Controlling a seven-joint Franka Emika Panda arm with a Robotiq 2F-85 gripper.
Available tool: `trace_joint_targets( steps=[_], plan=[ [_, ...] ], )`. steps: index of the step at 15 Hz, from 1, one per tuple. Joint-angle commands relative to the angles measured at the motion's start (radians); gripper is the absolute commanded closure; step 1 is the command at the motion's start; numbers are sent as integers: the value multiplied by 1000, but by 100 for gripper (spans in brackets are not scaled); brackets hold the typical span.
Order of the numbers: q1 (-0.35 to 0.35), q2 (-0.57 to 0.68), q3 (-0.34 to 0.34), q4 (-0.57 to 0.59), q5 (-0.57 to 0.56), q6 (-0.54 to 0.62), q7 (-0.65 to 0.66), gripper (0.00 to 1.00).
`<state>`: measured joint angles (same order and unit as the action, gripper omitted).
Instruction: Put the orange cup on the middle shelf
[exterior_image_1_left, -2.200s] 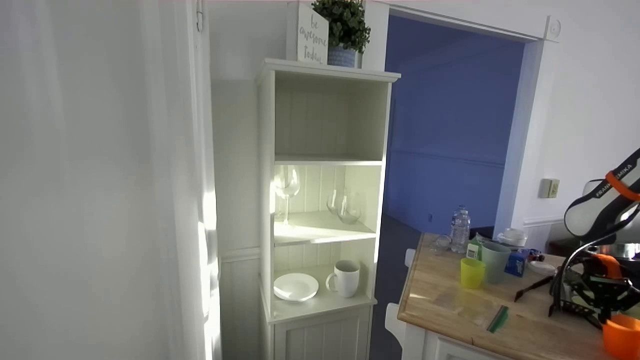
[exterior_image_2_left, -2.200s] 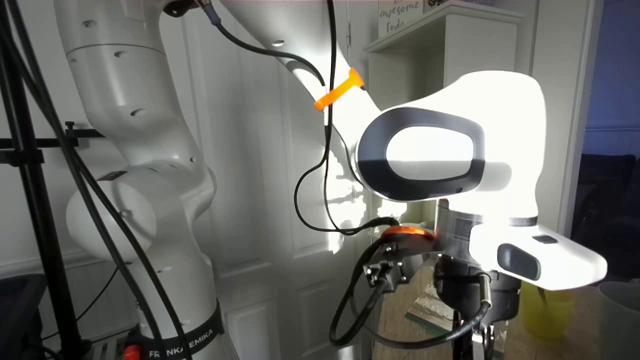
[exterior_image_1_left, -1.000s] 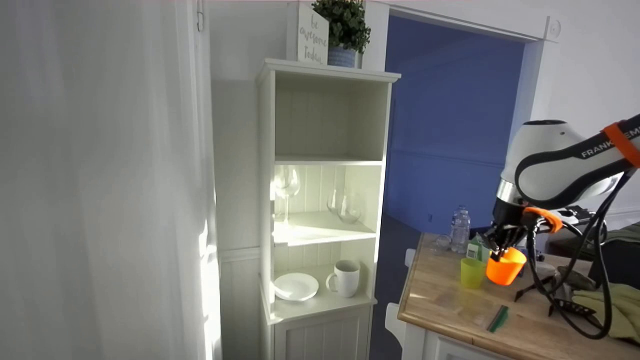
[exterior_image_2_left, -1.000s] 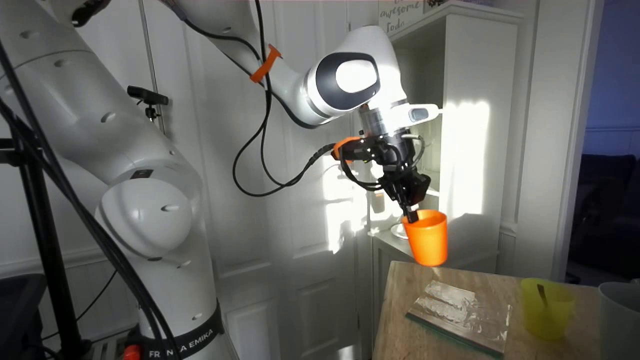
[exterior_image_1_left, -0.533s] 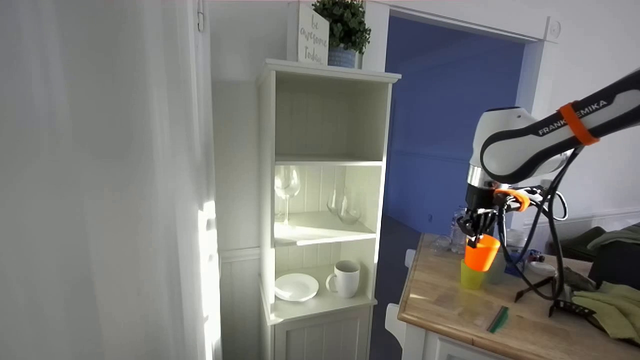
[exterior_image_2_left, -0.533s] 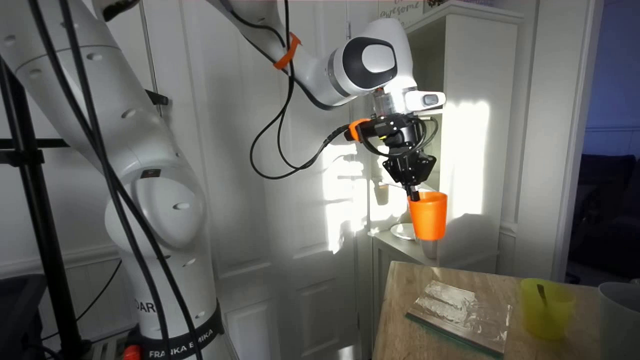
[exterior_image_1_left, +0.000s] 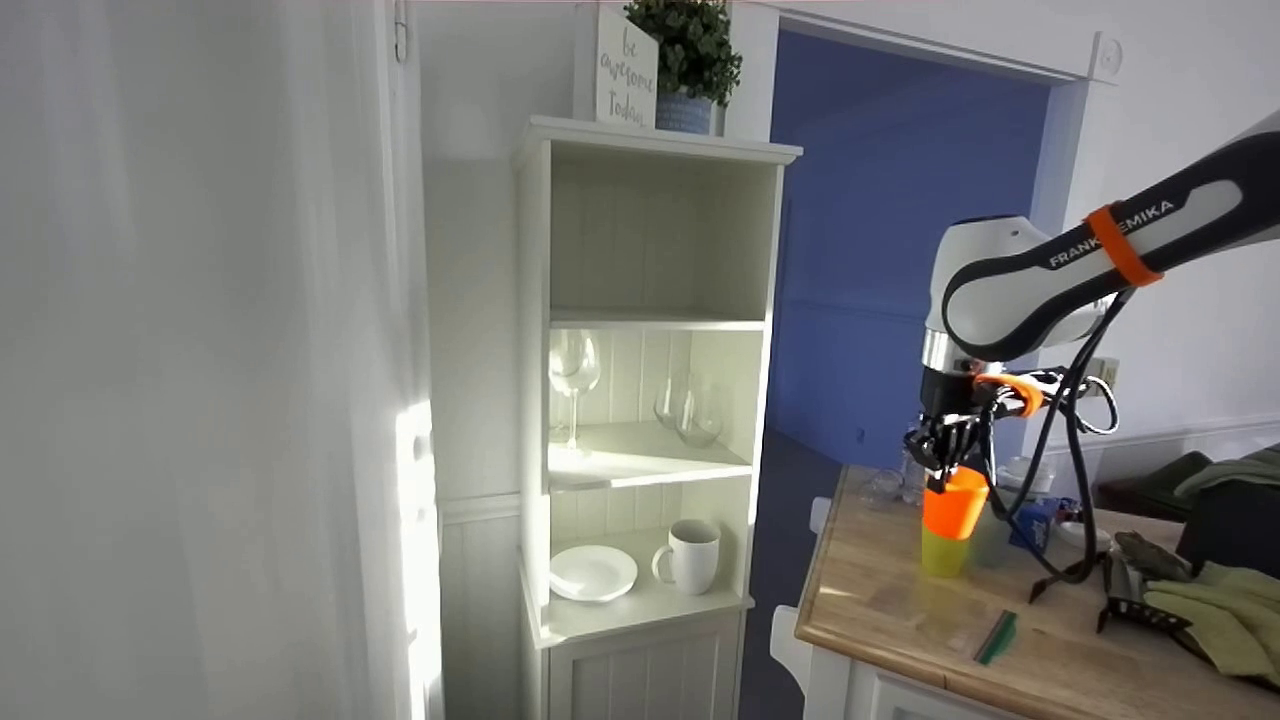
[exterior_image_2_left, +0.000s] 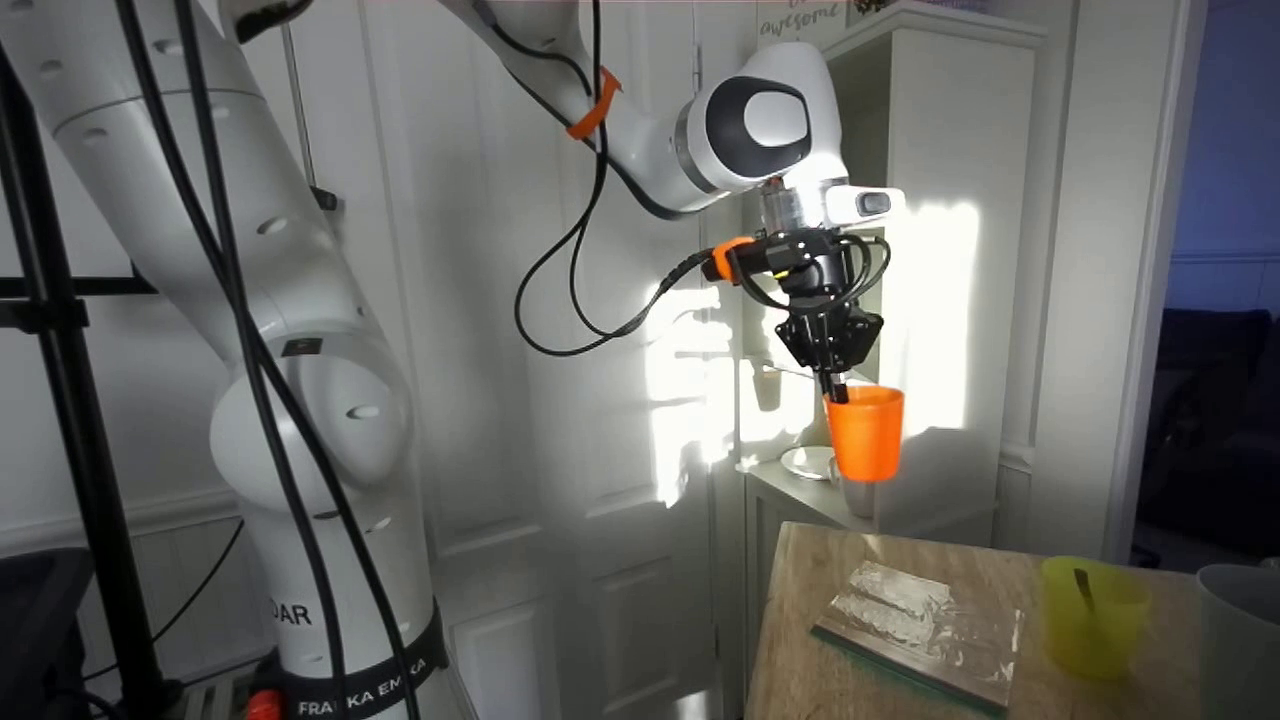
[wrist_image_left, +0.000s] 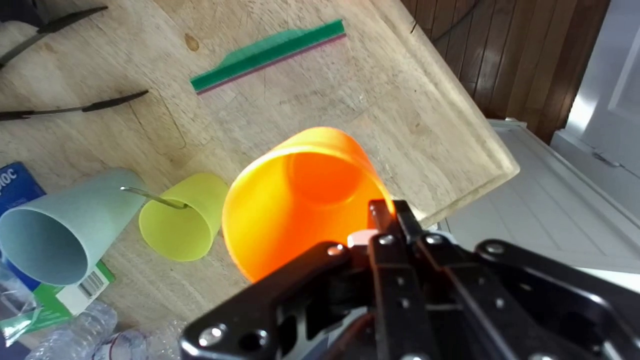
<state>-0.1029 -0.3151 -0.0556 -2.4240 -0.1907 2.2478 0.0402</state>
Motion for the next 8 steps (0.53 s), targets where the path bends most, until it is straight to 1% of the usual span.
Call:
trace_joint_targets(
  steps=[1, 2, 5, 8],
  plan=[
    [40, -13, -3, -5, 51, 44, -81, 99],
    [71, -34, -1, -14, 84, 56, -140, 99],
    [140, -64, 28, -12, 118, 48, -226, 99],
    [204, -76, 61, 15, 111, 47, -299, 99]
  ],
)
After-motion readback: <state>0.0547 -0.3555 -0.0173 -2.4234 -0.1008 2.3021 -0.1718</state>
